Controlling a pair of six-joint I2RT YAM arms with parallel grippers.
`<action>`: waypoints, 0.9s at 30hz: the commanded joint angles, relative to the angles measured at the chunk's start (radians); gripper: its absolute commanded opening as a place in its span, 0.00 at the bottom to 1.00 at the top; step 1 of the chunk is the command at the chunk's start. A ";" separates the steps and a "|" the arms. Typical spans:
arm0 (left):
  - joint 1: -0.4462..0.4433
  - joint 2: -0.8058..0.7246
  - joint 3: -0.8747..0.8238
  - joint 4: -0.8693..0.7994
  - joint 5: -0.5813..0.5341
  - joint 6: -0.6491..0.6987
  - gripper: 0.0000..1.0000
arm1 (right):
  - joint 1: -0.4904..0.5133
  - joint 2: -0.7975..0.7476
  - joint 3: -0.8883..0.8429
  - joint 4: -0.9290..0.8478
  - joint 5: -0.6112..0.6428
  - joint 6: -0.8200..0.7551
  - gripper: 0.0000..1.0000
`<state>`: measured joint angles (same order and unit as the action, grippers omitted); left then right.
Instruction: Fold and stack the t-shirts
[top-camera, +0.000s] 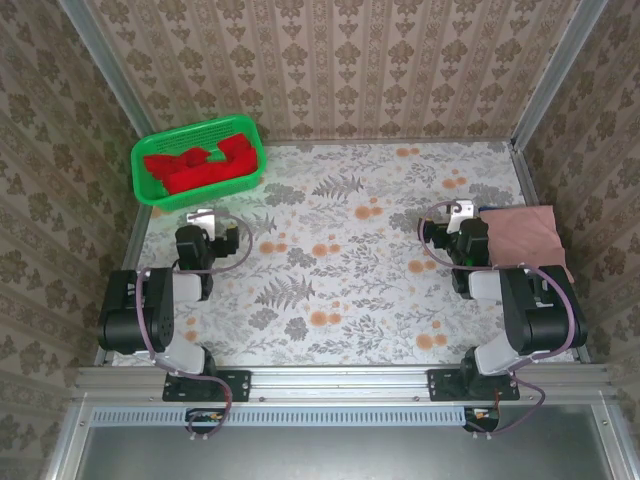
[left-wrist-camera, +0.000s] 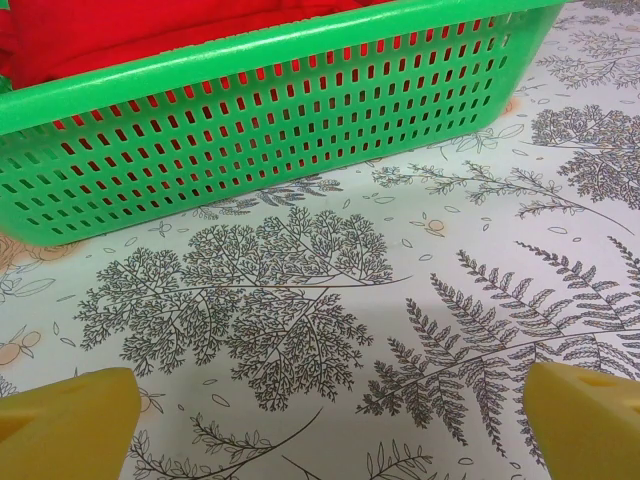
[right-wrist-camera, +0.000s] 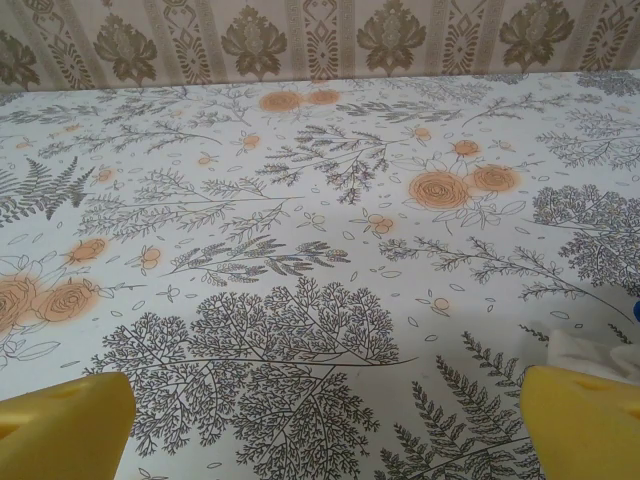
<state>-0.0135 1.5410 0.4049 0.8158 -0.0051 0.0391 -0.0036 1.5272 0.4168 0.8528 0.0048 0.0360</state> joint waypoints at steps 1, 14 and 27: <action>-0.001 -0.008 0.006 0.017 -0.006 0.012 1.00 | 0.004 0.004 -0.007 0.002 0.015 0.005 1.00; -0.002 -0.007 0.005 0.017 -0.005 0.012 1.00 | 0.004 0.005 -0.007 0.000 0.017 0.004 1.00; -0.003 -0.028 0.021 -0.024 0.030 0.028 1.00 | 0.004 -0.020 -0.008 -0.014 0.046 0.016 1.00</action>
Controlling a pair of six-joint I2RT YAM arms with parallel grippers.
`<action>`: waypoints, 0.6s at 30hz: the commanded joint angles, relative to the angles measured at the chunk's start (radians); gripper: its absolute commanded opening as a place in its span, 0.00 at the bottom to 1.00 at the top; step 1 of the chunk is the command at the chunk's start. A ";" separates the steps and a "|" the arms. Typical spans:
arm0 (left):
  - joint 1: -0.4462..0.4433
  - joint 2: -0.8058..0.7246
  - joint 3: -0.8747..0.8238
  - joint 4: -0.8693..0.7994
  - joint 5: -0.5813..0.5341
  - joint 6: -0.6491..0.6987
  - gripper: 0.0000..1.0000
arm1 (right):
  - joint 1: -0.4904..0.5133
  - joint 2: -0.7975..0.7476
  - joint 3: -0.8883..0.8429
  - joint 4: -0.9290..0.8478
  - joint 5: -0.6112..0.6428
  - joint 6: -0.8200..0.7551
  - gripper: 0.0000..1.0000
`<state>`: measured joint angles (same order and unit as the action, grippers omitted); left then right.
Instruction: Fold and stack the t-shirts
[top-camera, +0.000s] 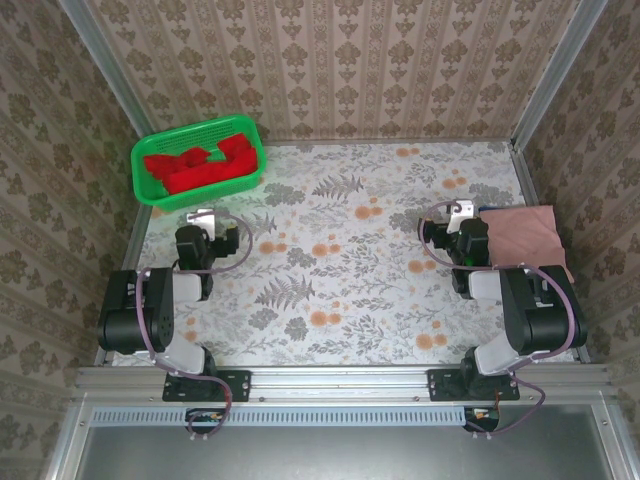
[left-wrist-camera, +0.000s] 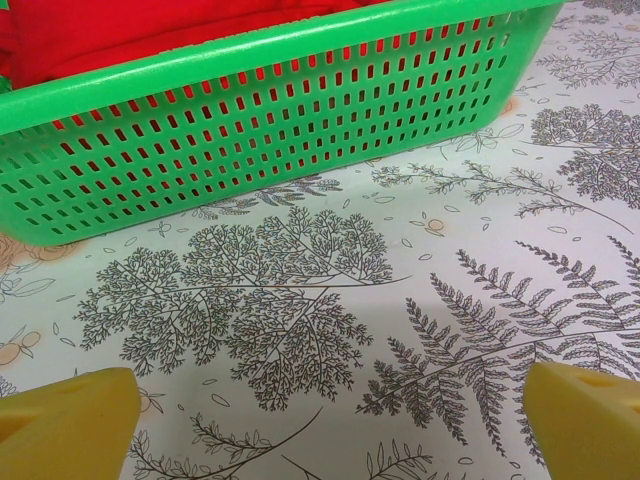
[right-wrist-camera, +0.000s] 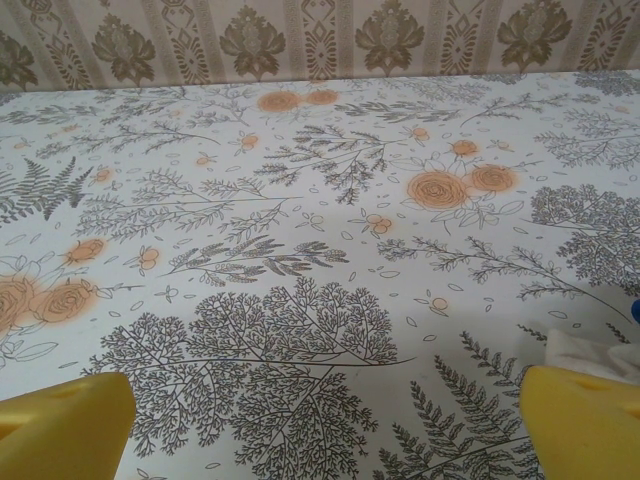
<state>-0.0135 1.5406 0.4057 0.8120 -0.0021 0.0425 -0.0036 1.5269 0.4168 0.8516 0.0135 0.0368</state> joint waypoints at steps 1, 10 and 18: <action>-0.006 -0.038 0.029 -0.043 0.035 0.032 1.00 | 0.004 -0.034 -0.011 -0.021 0.043 0.018 1.00; -0.083 -0.285 0.135 -0.413 -0.070 0.090 1.00 | 0.034 -0.309 0.092 -0.401 -0.007 0.021 1.00; -0.096 -0.261 0.435 -0.748 -0.154 -0.015 1.00 | 0.172 -0.369 0.363 -0.740 -0.087 -0.001 1.00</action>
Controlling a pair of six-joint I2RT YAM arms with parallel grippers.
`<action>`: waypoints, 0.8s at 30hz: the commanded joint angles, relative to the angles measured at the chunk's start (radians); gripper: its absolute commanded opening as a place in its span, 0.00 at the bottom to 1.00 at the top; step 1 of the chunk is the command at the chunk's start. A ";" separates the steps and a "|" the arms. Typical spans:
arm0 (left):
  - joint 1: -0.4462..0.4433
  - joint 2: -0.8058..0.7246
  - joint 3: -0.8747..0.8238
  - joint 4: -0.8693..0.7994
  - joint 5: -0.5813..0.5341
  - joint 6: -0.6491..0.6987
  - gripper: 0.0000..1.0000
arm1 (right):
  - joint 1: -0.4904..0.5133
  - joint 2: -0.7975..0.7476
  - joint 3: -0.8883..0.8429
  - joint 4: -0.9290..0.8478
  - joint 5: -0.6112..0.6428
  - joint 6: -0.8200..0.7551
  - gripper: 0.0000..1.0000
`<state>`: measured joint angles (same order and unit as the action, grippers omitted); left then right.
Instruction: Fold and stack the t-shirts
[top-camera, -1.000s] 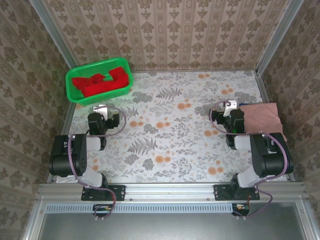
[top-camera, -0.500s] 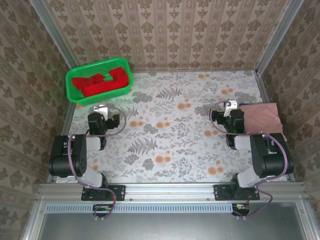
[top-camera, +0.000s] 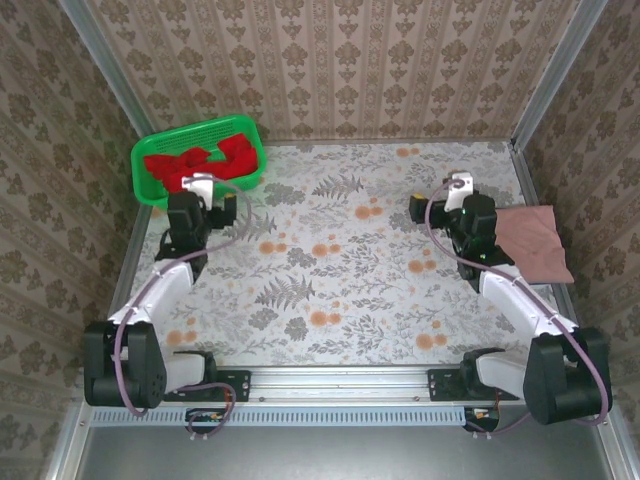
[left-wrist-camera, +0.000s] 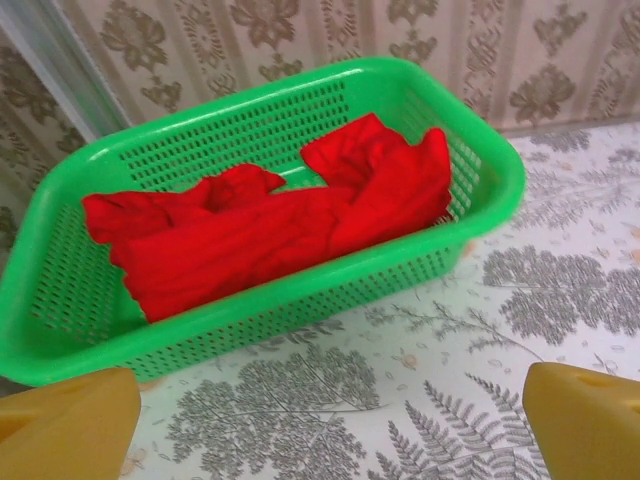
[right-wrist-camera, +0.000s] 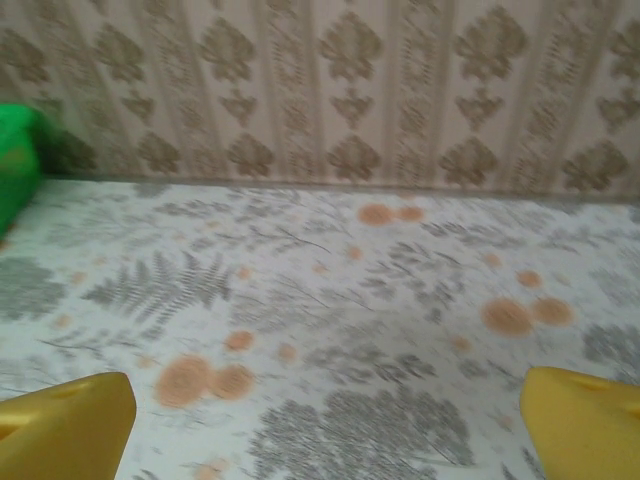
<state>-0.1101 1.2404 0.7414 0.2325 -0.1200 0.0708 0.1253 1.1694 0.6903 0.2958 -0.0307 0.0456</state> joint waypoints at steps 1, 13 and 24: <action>0.002 0.064 0.144 -0.193 -0.035 -0.052 1.00 | 0.070 -0.006 0.121 -0.208 -0.039 -0.020 1.00; 0.121 0.568 0.836 -0.673 -0.127 -0.455 1.00 | 0.396 0.168 0.437 -0.299 0.001 -0.168 1.00; 0.204 1.064 1.489 -1.153 -0.048 -0.660 0.99 | 0.469 0.329 0.568 -0.324 -0.101 -0.198 1.00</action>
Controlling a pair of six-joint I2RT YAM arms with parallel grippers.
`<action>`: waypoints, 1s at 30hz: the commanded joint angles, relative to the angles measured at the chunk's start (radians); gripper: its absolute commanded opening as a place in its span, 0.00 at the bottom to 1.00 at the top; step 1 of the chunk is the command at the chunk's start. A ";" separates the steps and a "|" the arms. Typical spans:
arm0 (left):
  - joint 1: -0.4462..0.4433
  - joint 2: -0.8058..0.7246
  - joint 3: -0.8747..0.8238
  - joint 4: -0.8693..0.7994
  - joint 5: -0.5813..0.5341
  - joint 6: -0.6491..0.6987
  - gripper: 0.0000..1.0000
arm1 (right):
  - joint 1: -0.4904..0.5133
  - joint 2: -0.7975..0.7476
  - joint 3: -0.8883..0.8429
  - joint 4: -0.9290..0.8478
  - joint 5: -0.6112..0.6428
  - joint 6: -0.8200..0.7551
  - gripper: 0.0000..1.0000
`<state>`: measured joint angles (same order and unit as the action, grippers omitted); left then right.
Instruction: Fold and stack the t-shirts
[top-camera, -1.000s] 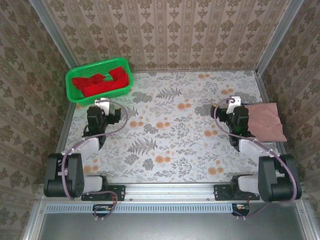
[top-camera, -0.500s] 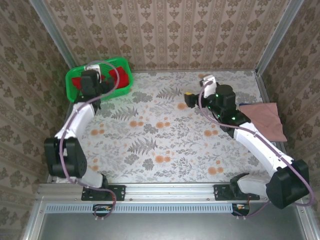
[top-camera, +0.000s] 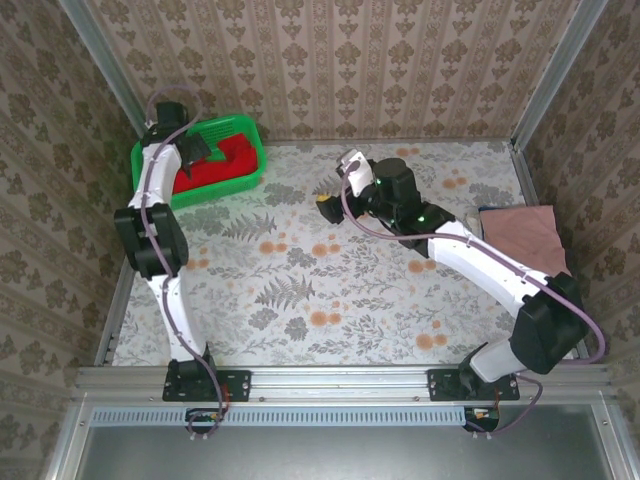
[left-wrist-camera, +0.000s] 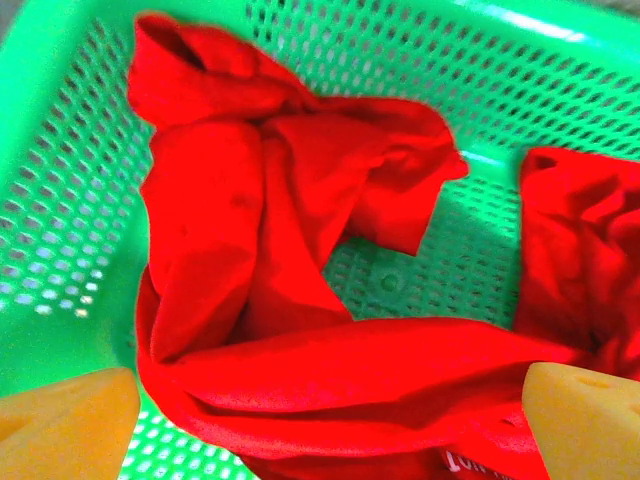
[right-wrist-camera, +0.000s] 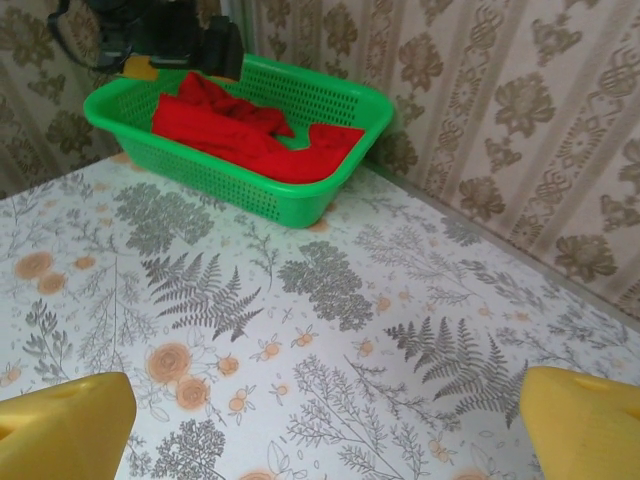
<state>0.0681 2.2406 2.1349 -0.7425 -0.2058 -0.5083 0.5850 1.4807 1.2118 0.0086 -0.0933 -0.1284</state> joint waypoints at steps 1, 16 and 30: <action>0.033 0.098 0.132 -0.191 0.044 -0.087 0.98 | 0.014 0.018 0.052 -0.048 -0.038 -0.025 1.00; 0.015 0.168 0.375 -0.276 -0.026 -0.084 0.00 | 0.021 -0.002 0.035 -0.122 -0.017 -0.103 1.00; -0.069 -0.189 0.421 -0.025 -0.051 0.018 0.00 | 0.018 -0.038 -0.024 -0.049 -0.006 0.033 1.00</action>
<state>-0.0006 2.0769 2.5145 -0.8528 -0.2672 -0.5339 0.6029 1.4872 1.2118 -0.0715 -0.1093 -0.1490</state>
